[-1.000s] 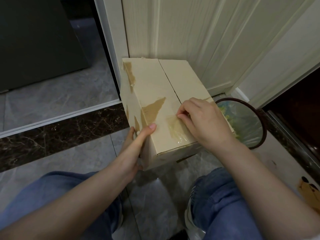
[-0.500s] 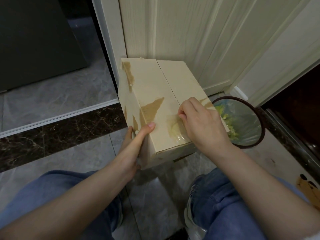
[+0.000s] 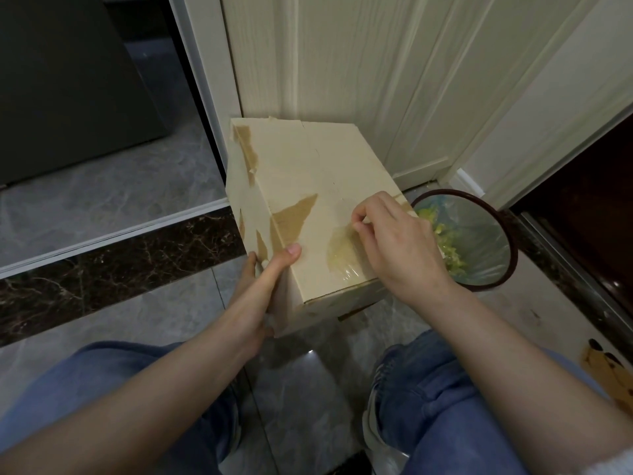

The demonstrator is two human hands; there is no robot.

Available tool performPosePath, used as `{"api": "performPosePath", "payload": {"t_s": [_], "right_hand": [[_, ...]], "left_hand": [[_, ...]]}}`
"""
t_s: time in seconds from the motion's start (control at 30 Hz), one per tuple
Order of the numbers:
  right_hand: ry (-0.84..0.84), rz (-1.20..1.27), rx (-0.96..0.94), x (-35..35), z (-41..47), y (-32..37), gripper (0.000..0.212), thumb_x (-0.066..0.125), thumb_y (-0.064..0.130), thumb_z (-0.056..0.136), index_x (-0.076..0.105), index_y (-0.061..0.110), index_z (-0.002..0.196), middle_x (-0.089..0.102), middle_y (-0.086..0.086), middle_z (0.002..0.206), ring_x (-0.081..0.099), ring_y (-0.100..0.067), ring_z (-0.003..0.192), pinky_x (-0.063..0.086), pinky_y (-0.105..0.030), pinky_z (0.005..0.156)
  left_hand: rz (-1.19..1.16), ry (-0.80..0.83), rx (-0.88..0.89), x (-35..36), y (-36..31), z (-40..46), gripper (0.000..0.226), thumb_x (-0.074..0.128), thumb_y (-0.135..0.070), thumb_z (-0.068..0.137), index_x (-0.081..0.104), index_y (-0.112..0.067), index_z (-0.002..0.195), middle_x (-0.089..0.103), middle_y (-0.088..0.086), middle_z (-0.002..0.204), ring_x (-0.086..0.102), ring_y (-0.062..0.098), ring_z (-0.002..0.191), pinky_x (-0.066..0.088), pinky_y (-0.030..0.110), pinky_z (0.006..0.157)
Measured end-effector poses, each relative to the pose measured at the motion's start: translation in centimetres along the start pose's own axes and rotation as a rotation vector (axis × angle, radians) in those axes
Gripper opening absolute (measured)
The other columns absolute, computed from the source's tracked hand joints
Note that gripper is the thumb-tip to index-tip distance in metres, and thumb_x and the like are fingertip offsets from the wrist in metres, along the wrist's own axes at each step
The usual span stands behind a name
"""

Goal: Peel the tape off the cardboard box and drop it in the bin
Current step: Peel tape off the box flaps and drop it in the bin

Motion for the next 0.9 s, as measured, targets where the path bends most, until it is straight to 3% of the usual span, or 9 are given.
{"api": "performPosePath", "payload": {"t_s": [0.1,0.2,0.33,0.43,0.53,0.67,0.77,0.9], "right_hand": [[0.065,0.221,0.090,-0.1,0.6,-0.8,0.006,0.044,0.020,0.104,0.051,0.019,0.105,0.060,0.004,0.108,0.068,-0.020,0.090,0.054,-0.046,0.070],[0.098,0.231,0.054,-0.4,0.6,-0.6,0.006,0.049,0.019,0.102,0.054,0.020,0.106,0.061,0.007,0.115,0.067,-0.013,0.093,0.055,-0.044,0.075],[0.040,0.249,0.005,-1.1,0.6,-0.2,0.006,0.060,0.012,0.096,0.063,0.014,0.101,0.061,0.004,0.110,0.063,-0.009,0.084,0.055,-0.035,0.072],[-0.028,0.434,0.066,-1.6,0.6,-0.1,0.015,0.069,0.007,0.091,0.068,0.011,0.105,0.062,0.001,0.110,0.068,-0.009,0.087,0.057,-0.026,0.071],[0.049,0.559,0.125,-1.7,0.5,0.0,0.045,0.074,0.009,0.087,0.061,0.017,0.129,0.061,0.003,0.116,0.069,-0.012,0.096,0.058,-0.026,0.079],[0.262,0.503,-0.004,-1.6,0.0,-0.1,0.053,0.082,0.031,0.080,0.064,0.020,0.128,0.065,0.007,0.115,0.062,-0.011,0.109,0.052,-0.030,0.091],[0.292,0.467,-0.113,-1.3,-0.5,0.3,0.056,0.085,0.041,0.076,0.067,0.018,0.123,0.062,0.005,0.119,0.058,-0.015,0.116,0.049,-0.035,0.096],[0.318,0.363,-0.160,-0.6,-1.0,0.3,0.079,0.082,0.050,0.077,0.051,0.021,0.144,0.052,0.007,0.140,0.045,-0.014,0.133,0.039,-0.042,0.109]], "left_hand": [[0.001,-0.026,-0.063,-0.1,0.2,0.0,0.133,0.083,-0.078,0.034,0.033,-0.045,0.153,0.054,0.002,0.142,0.055,0.032,0.123,0.057,0.049,0.080],[0.010,-0.033,-0.119,0.0,0.3,-0.1,0.120,0.082,-0.080,0.041,0.045,-0.038,0.147,0.058,0.007,0.135,0.057,0.035,0.120,0.056,0.045,0.071],[0.003,0.004,-0.132,0.3,0.2,-0.2,0.099,0.071,-0.073,0.052,0.048,-0.038,0.141,0.059,0.007,0.131,0.059,0.035,0.116,0.055,0.044,0.068],[-0.008,0.018,-0.137,0.4,0.2,-0.1,0.098,0.071,-0.073,0.053,0.047,-0.039,0.141,0.059,0.007,0.130,0.059,0.036,0.116,0.055,0.046,0.071],[-0.009,0.029,-0.137,0.4,0.2,-0.1,0.100,0.073,-0.075,0.052,0.048,-0.040,0.142,0.059,0.007,0.132,0.058,0.036,0.118,0.055,0.049,0.076],[0.000,0.045,-0.149,0.3,0.4,0.1,0.091,0.077,-0.080,0.055,0.053,-0.046,0.136,0.060,0.009,0.132,0.060,0.038,0.117,0.057,0.052,0.077],[0.006,0.051,-0.140,0.1,0.5,0.3,0.098,0.075,-0.082,0.047,0.054,-0.047,0.136,0.061,0.009,0.134,0.060,0.038,0.118,0.055,0.057,0.087],[0.005,0.049,-0.126,0.1,0.3,0.2,0.101,0.076,-0.082,0.044,0.054,-0.048,0.136,0.060,0.007,0.137,0.057,0.038,0.122,0.050,0.062,0.095]]}}
Point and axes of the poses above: each hand's wrist, its own z-axis towards the middle knuckle, its own x-axis out of the palm, y = z × x, the point moved 3 cm from there along z, towards the middle knuckle
